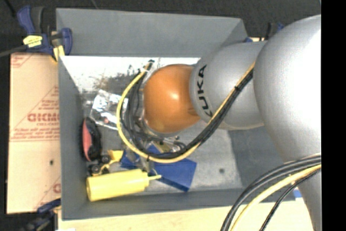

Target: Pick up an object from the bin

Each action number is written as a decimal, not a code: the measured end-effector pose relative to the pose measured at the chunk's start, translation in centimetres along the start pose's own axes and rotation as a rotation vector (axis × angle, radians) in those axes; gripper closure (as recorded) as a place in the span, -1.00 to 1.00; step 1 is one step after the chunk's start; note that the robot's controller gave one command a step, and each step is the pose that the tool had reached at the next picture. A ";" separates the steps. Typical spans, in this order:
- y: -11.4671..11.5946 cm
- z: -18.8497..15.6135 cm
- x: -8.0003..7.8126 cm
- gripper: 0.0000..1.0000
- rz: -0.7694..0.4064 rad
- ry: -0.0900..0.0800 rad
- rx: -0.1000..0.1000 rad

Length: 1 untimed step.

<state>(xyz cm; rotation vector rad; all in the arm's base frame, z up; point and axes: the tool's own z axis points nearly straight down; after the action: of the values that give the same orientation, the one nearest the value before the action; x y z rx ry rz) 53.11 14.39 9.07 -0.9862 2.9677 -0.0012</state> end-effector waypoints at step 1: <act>0.0 0.0 0.0 1.00 0.000 0.000 0.000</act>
Offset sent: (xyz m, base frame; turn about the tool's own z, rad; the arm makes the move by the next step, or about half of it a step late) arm -0.0089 0.0043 0.0691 -0.0055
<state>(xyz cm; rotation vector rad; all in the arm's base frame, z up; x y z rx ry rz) 53.11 14.39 9.07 -0.9856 2.9679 -0.0010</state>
